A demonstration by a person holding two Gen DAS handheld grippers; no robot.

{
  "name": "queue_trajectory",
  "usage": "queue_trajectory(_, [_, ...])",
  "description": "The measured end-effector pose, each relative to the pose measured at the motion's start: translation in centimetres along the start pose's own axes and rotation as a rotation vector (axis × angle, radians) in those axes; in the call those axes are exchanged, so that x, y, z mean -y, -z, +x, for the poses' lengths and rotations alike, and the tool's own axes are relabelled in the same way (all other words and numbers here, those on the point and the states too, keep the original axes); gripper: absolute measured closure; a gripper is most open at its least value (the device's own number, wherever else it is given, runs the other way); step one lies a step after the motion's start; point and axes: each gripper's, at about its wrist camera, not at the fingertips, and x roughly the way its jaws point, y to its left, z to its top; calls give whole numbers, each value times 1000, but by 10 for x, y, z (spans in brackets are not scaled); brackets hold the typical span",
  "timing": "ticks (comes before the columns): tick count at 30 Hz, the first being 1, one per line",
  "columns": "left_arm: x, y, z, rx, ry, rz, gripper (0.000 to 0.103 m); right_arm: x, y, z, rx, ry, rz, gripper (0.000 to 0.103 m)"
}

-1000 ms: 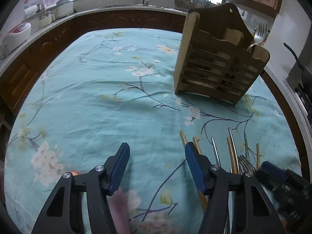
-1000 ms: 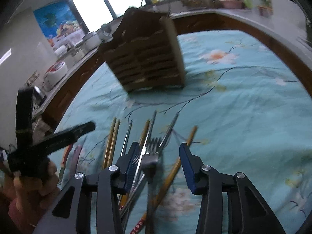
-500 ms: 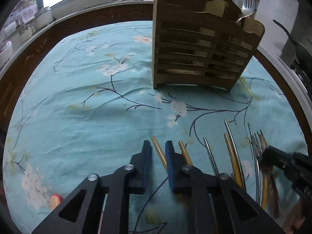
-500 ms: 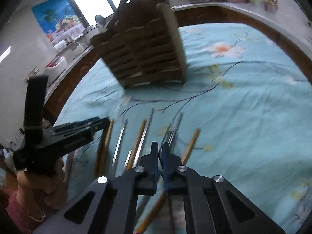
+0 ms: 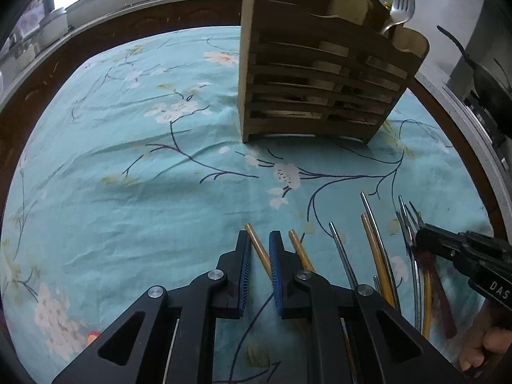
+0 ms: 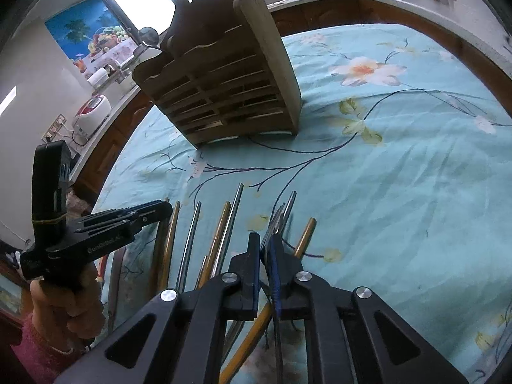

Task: Organize utensils
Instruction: 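Grasp a wooden chopstick with the left tool while the right tool grasps a fork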

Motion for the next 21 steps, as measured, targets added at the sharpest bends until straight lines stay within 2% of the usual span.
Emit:
queue_trajectory(3, [-3,4,-3,3,23,-16,99,0,0,-2,7,-15,13,99])
queue_trajectory(14, [-24,27,-77,143,117,-123,99,-16,-2,-50,131,-31,18,100])
queue_trajectory(21, [-27,37,-128,231,137,-118,99,-29,-11,-82,218,-48,10,101])
